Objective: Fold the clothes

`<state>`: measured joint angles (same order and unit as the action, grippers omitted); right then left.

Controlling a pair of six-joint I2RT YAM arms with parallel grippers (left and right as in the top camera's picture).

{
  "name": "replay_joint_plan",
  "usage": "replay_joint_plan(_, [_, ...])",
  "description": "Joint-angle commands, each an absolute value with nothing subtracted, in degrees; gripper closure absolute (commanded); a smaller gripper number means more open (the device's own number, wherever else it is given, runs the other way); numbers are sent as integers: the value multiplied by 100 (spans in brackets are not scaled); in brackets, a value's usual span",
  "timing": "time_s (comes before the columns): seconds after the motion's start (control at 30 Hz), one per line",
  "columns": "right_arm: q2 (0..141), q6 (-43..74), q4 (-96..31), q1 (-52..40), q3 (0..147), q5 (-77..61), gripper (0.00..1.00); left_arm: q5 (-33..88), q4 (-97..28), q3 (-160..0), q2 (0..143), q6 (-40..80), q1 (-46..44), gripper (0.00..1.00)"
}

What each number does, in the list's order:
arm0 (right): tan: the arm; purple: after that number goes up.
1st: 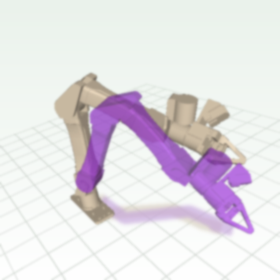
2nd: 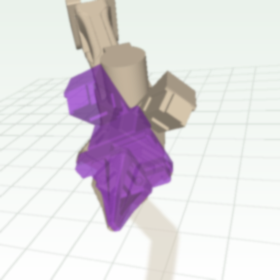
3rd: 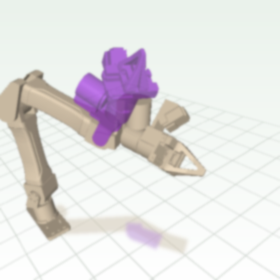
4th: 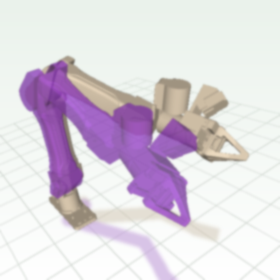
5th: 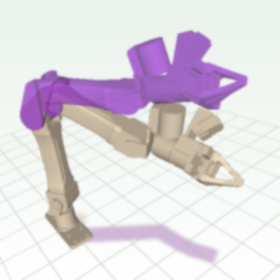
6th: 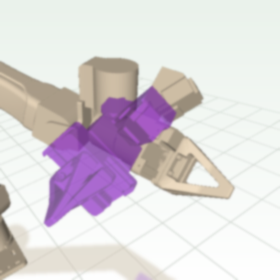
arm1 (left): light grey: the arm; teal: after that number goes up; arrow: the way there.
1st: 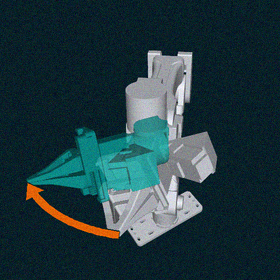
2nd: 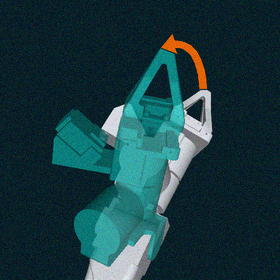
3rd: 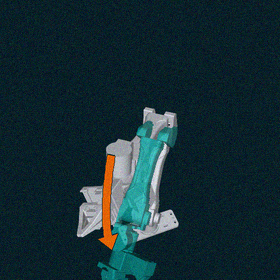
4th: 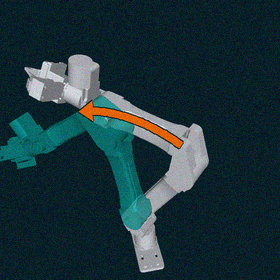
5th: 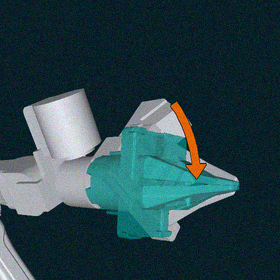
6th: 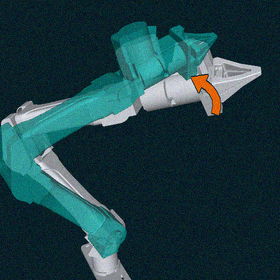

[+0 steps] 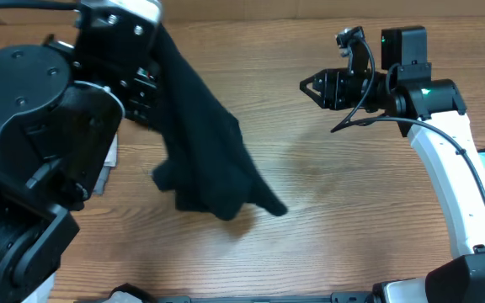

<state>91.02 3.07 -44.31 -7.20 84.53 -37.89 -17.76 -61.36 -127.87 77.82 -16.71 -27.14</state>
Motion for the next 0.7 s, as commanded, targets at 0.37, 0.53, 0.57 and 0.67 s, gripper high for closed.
replay_joint_plan(0.37, [9004, 301, -4246, -812, 8558, -4403, 59, 2751, -6521, -12945, 7594, -4202, -2703, 96])
replay_joint_plan(0.53, [9002, 301, -4351, -812, 8558, -4405, 59, 3763, -7629, -12945, 7594, -5408, -2703, 96])
replay_joint_plan(0.57, [9004, 298, -4386, -812, 8558, -4405, 59, 3800, -7832, -12945, 7596, -5616, -2703, 96])
replay_joint_plan(0.67, [9004, 121, -4504, -812, 8558, -4405, 59, 3699, -8239, -12945, 7599, -5937, -2703, 96])
